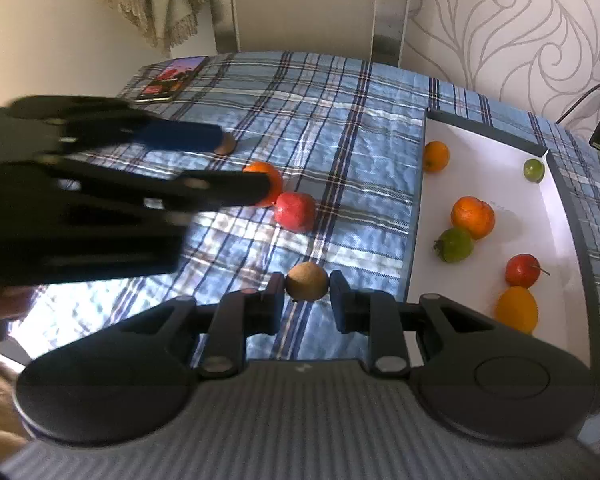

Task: Organize fruits
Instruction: 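Grasp the red apple with the left tool while the right tool grasps the brown round fruit, then carry the red apple in the left tool and brown fruit in the right tool over the box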

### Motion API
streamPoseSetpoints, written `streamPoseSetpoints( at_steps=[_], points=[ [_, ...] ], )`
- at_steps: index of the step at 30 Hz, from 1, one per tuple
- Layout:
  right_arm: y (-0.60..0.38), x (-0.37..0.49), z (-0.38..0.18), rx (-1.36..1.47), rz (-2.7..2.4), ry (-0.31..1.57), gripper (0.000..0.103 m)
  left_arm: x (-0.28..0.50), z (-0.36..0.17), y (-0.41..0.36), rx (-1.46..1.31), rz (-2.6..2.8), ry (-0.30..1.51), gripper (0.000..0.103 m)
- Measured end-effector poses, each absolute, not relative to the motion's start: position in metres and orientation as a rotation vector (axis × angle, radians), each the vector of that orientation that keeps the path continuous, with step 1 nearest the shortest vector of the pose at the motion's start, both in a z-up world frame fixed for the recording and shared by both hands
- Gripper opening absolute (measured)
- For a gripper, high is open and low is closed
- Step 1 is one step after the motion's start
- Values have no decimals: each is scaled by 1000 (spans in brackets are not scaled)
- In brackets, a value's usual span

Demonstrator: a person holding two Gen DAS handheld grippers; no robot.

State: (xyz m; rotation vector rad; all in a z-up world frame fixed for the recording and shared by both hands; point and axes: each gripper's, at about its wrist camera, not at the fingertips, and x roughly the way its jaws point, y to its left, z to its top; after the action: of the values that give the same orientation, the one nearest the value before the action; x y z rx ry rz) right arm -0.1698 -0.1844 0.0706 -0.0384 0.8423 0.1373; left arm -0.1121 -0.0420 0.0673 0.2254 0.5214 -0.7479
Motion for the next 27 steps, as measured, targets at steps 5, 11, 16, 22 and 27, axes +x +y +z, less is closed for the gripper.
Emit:
streamPoseSetpoints(
  at_steps=[5,11,16,22,27],
  points=[
    [-182,-180,77,-60,145,840,28,-95,45,-60,224,-761,549,50],
    [-183,-184,79,-62,131,844,28,-77,23,-79,264,-776,576,48],
    [-183,-185,79,-66,120,853,28,-63,12,-86,304,-772,574,47],
    [-182,-186,79,-65,114,850,28,-73,11,-79,322,-799,565,45],
    [-183,-184,77,-56,108,851,28,-72,7,-88,380,-795,538,44]
  ],
)
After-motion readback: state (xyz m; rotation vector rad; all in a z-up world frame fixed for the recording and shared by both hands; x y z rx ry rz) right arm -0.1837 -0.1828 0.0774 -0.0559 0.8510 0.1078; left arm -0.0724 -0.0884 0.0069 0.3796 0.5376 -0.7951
